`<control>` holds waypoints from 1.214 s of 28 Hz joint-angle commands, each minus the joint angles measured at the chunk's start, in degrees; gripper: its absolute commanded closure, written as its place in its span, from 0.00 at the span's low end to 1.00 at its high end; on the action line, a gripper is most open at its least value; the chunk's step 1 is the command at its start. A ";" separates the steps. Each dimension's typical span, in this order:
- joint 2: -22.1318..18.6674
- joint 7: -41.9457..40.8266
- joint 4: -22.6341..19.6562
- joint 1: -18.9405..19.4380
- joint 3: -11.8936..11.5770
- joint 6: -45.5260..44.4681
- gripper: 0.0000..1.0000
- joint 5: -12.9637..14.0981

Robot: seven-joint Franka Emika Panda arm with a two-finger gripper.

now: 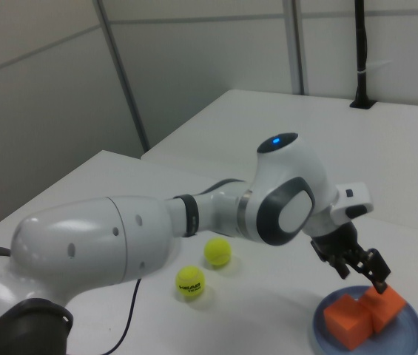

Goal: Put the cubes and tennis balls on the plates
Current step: 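Lower the gripper onto a tennis ball and grasp it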

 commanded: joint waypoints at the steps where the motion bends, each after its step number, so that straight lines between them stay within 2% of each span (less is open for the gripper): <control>1: -4.70 0.88 -1.62 2.40 0.44 -4.32 0.00 3.15; 5: -6.46 0.97 -1.62 6.27 0.71 -4.68 0.00 4.65; 7: -6.72 1.14 -1.62 7.50 2.02 -5.03 0.00 4.91; 9: -6.64 1.23 -1.71 8.82 4.48 -5.29 0.00 4.82; 11: -6.64 1.32 -2.06 10.14 5.28 -5.38 0.00 4.74; 13: -6.37 1.32 -2.24 12.86 5.37 -6.26 0.00 4.65; 19: -5.94 1.32 -4.08 17.69 5.45 -7.58 0.00 4.65; 22: -4.45 1.32 -4.26 19.89 5.45 -7.58 0.00 4.30; 30: -1.81 1.23 -4.35 22.71 5.45 -7.40 0.00 3.77; 34: -0.58 1.23 -4.26 23.15 5.45 -7.31 0.00 2.28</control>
